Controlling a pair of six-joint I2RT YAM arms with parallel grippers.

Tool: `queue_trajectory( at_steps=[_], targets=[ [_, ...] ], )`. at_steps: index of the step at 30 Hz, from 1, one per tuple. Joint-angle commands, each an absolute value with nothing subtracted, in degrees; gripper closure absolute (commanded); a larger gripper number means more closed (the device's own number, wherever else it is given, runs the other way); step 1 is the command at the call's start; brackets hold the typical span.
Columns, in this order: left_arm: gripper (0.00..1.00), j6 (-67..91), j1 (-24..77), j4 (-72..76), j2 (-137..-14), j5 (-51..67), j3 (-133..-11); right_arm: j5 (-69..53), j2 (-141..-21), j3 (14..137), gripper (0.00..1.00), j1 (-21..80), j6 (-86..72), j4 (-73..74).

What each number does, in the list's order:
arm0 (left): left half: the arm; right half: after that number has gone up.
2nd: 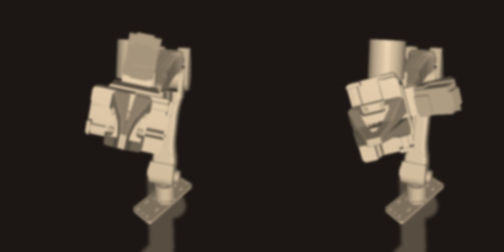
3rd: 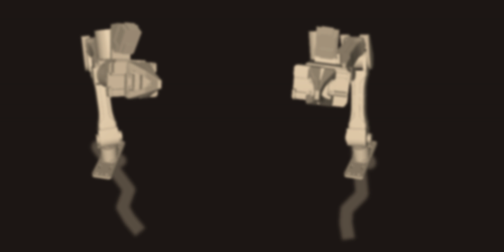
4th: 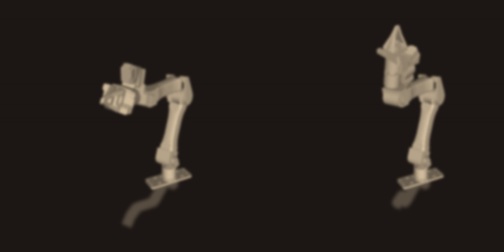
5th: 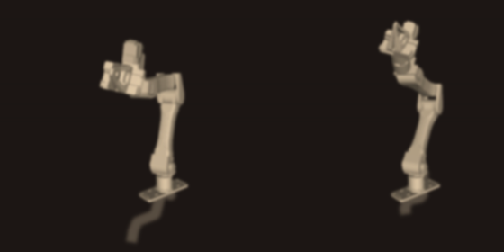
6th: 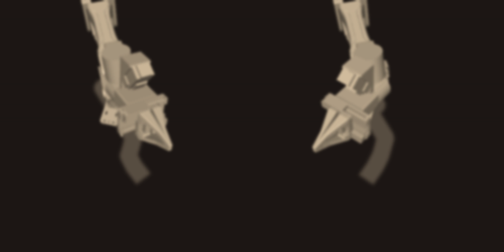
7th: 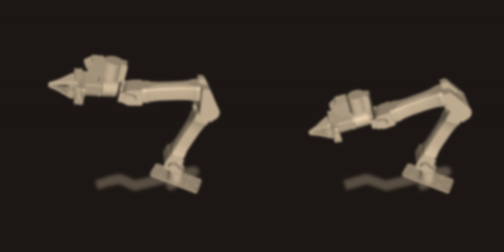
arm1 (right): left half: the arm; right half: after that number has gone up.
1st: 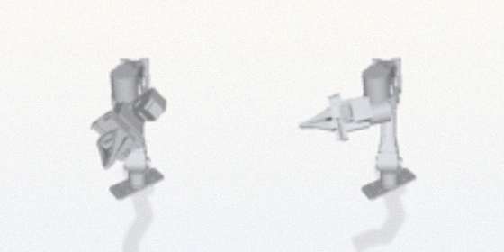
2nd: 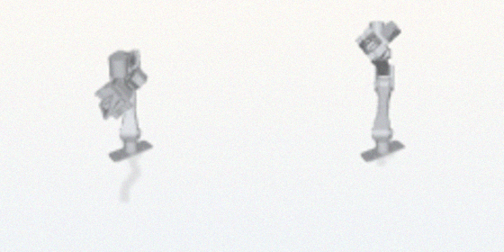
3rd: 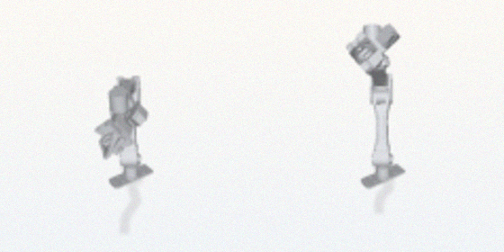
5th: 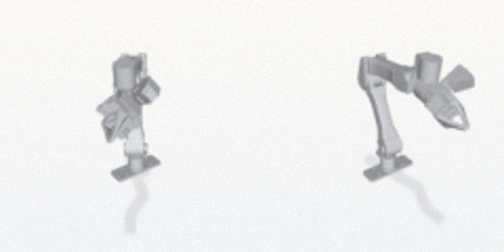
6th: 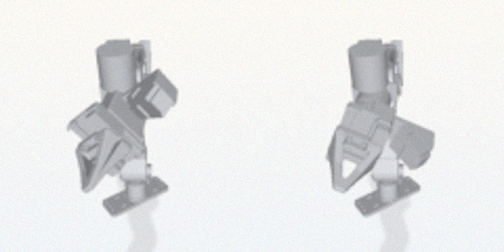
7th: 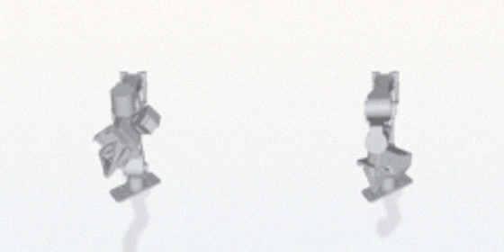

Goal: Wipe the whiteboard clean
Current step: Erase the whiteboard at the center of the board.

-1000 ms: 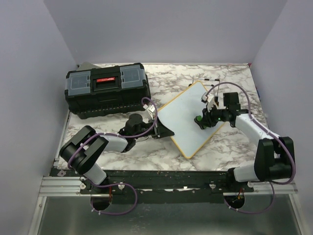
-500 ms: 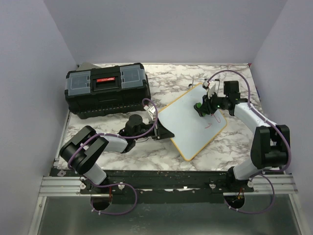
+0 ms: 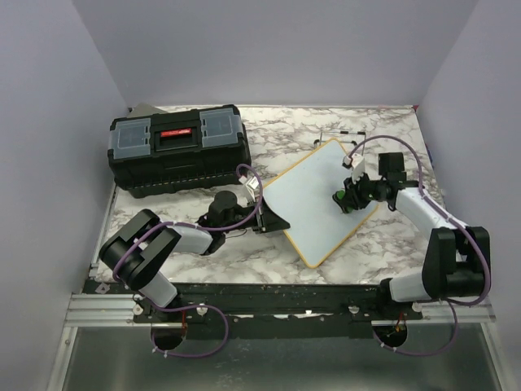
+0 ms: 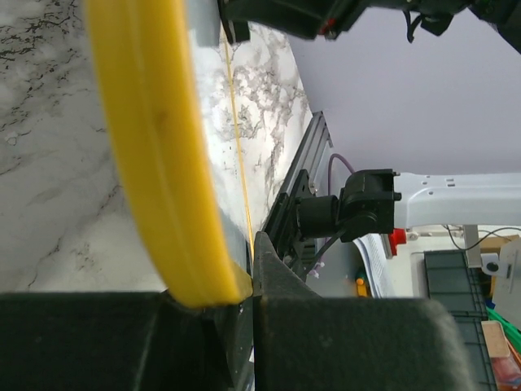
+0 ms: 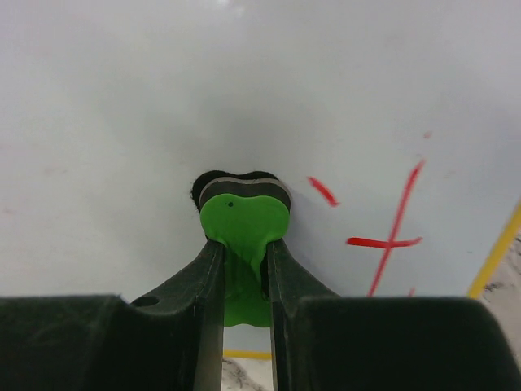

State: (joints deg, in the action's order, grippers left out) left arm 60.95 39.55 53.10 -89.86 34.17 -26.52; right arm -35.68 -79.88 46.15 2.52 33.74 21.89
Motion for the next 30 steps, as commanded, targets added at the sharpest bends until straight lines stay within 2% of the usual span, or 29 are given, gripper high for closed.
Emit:
queue_trajectory(
  at_steps=[1, 8, 14, 20, 23, 30],
  targets=[
    [1.0, 58.56, 39.92, 60.24, -87.15, 36.34, -27.42, -28.25, -83.65, 50.93, 0.99, 1.43, 28.33, 14.99],
    [1.0, 59.01, 40.24, 60.74, -87.86, 36.43, -27.98, -32.67, -90.41, 57.24, 0.99, 1.76, 23.89, 14.55],
    [1.0, 58.54, 40.25, 60.01, -87.58, 36.38, -28.43, -41.8, -84.69, 49.41, 0.99, 3.69, 33.64, 20.92],
    [1.0, 58.27, 40.19, 60.1, -87.4, 36.54, -28.0, -35.69, -79.78, 44.13, 0.99, -0.28, 37.01, 21.22],
    [1.0, 58.27, 40.21, 60.2, -87.28, 36.59, -27.87, -35.24, -82.29, 47.42, 0.99, -4.68, 35.7, 20.76],
    [1.0, 58.57, 40.24, 60.87, -87.65, 36.32, -28.02, -37.47, -87.65, 54.59, 0.99, -2.8, 27.73, 15.71]
  ],
)
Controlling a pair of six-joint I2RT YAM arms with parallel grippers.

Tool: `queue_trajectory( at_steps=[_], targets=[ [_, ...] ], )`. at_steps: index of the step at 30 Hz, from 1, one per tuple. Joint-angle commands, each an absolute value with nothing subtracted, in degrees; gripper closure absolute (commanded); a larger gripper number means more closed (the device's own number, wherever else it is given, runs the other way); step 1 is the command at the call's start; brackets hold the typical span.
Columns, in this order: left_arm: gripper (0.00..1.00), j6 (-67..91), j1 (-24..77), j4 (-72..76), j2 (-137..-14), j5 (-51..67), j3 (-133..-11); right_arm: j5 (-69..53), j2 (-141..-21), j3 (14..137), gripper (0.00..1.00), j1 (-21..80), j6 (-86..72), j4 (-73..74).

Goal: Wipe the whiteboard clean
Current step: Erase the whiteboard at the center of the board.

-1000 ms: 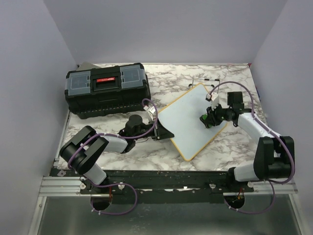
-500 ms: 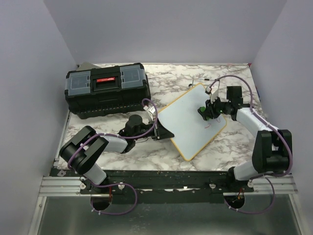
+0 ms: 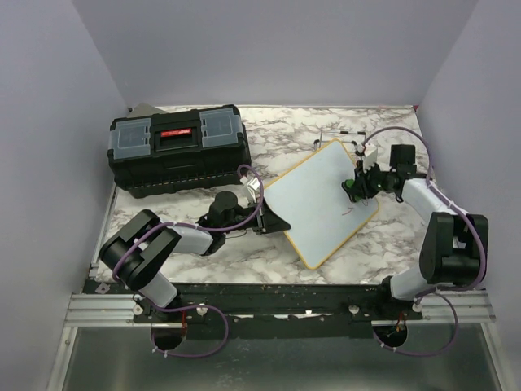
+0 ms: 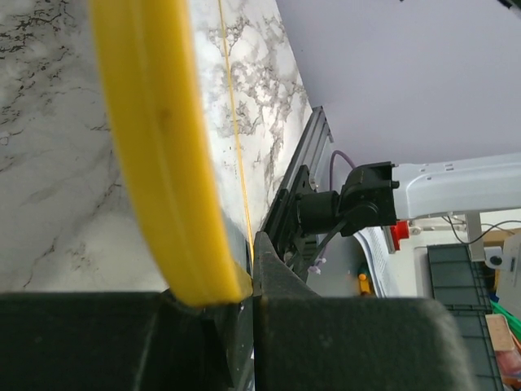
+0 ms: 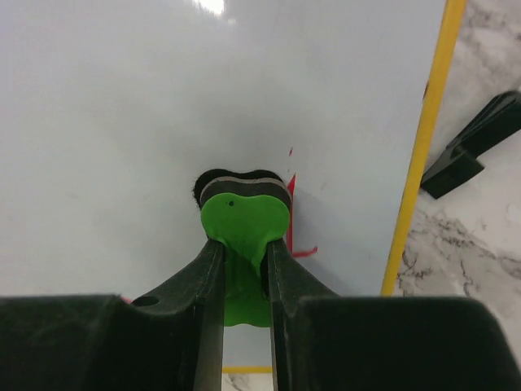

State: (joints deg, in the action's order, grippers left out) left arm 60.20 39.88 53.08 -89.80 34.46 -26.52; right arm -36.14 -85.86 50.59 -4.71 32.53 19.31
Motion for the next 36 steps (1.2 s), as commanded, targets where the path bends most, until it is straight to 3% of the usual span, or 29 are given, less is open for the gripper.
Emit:
queue_trajectory(
  at_steps=[1, 9, 12, 16, 22, 27, 36],
  targets=[
    [1.0, 58.54, 40.25, 60.84, -87.65, 36.26, -28.1, -38.14, -87.87, 54.83, 0.99, -1.52, 27.31, 15.65],
    [1.0, 58.45, 40.21, 60.91, -87.28, 35.86, -27.65, -45.74, -80.48, 47.83, 0.99, 5.85, 37.88, 24.91],
    [1.0, 58.41, 40.23, 61.0, -87.3, 35.85, -27.54, -41.34, -76.13, 43.55, 0.99, 5.8, 43.0, 28.23],
    [1.0, 58.59, 40.22, 61.79, -87.5, 35.95, -27.42, -34.94, -72.65, 38.65, 0.99, 3.64, 43.42, 25.88],
    [1.0, 58.62, 40.19, 62.01, -87.4, 35.86, -26.85, -30.99, -76.24, 41.83, 0.99, -3.36, 36.26, 15.7],
    [1.0, 58.98, 40.17, 62.19, -87.48, 35.77, -27.07, -37.94, -76.96, 44.21, 0.99, -2.93, 33.63, 13.34],
    [1.0, 59.37, 40.31, 63.23, -88.72, 35.59, -27.62, -47.69, -68.06, 34.27, 0.99, -1.23, 59.76, 32.09]
  ],
)
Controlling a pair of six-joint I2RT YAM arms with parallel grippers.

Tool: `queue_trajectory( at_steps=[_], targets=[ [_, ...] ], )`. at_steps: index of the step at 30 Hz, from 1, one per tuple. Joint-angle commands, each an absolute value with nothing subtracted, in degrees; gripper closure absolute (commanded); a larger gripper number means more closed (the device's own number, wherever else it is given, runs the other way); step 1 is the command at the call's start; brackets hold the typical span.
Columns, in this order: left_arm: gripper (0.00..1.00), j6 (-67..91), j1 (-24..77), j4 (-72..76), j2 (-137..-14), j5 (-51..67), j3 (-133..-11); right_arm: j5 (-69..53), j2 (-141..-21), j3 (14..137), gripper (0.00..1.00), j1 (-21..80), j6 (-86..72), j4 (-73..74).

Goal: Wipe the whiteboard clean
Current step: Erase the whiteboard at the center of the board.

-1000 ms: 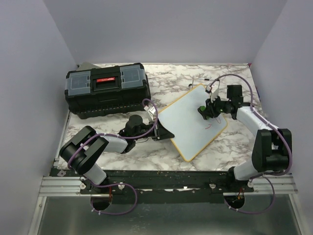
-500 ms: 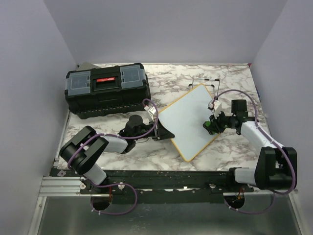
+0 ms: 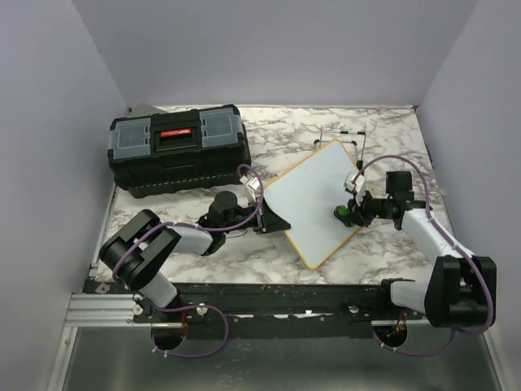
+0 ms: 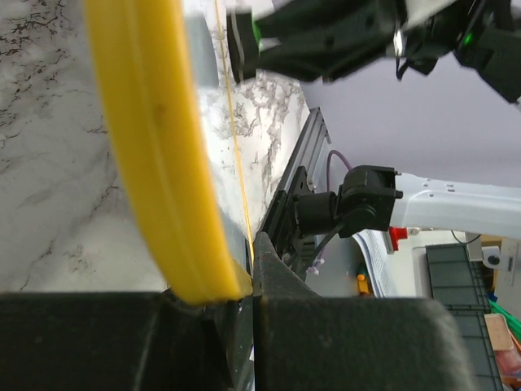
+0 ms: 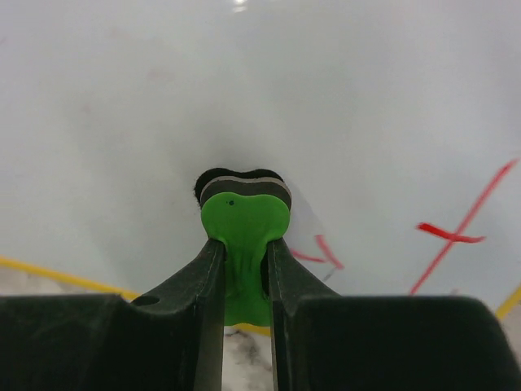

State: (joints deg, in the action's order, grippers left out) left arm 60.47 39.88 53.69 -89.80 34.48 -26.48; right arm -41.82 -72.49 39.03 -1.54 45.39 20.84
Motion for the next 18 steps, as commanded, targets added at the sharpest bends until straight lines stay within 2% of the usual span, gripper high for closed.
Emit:
queue_trajectory(
  at_steps=[1, 6, 12, 18],
  targets=[
    [1.0, 59.5, 40.35, 63.35, -88.94, 35.72, -27.75, -46.75, -67.19, 33.21, 0.99, -1.23, 61.82, 33.18],
    [1.0, 59.03, 40.47, 62.29, -88.6, 35.68, -28.09, -35.22, -68.53, 31.57, 0.99, -1.38, 53.57, 25.68],
    [1.0, 58.8, 40.51, 61.96, -88.25, 35.96, -28.08, -30.01, -75.73, 37.06, 0.99, -2.99, 44.5, 17.73],
    [1.0, 58.97, 40.64, 62.04, -88.48, 35.99, -28.45, -37.47, -80.82, 43.09, 0.99, -0.76, 42.43, 20.09]
  ],
)
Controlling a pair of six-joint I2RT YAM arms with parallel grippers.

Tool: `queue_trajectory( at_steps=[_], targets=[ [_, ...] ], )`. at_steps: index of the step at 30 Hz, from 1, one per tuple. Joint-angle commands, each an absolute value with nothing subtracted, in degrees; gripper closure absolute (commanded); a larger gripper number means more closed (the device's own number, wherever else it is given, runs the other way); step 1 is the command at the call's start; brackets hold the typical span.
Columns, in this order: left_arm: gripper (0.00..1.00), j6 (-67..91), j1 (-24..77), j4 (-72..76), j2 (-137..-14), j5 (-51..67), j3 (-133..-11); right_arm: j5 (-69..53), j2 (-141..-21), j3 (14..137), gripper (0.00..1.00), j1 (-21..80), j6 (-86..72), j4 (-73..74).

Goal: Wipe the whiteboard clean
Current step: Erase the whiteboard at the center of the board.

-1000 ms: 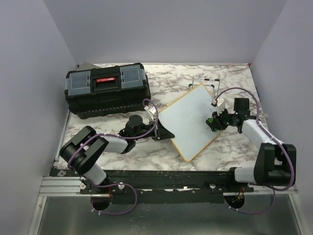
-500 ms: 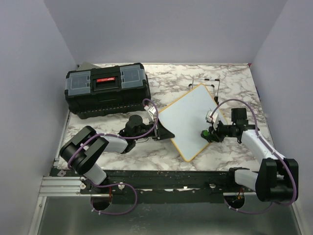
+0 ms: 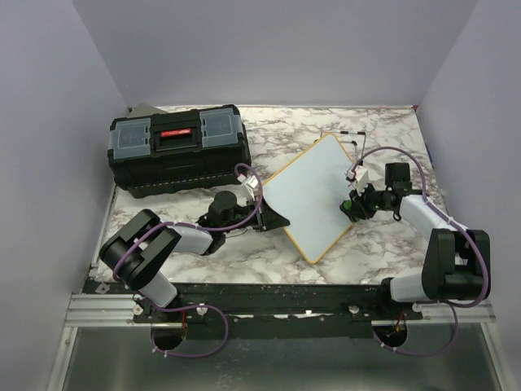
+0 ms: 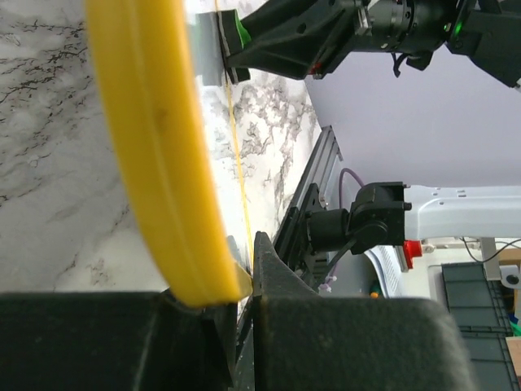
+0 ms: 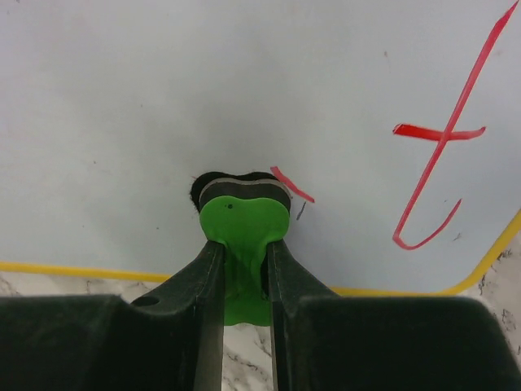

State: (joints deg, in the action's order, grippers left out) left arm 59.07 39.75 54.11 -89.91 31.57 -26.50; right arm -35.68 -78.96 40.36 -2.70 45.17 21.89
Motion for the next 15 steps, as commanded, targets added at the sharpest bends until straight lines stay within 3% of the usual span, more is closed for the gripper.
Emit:
queue_trajectory(
  at_steps=[1, 7, 11, 15],
  targets=[
    [1.0, 58.97, 40.62, 61.97, -88.44, 35.91, -28.47, -38.14, -80.29, 42.59, 0.99, -0.03, 42.52, 20.3],
    [1.0, 58.96, 40.7, 61.83, -88.35, 35.8, -28.44, -45.62, -74.49, 38.42, 0.99, 6.15, 53.4, 29.79],
    [1.0, 58.72, 40.77, 61.65, -88.27, 35.76, -28.24, -35.83, -72.52, 37.16, 0.99, 4.9, 50.43, 27.83],
    [1.0, 58.89, 40.73, 62.28, -88.29, 35.78, -27.82, -33.64, -75.97, 39.81, 0.99, -2.59, 47.74, 24.09]
  ],
)
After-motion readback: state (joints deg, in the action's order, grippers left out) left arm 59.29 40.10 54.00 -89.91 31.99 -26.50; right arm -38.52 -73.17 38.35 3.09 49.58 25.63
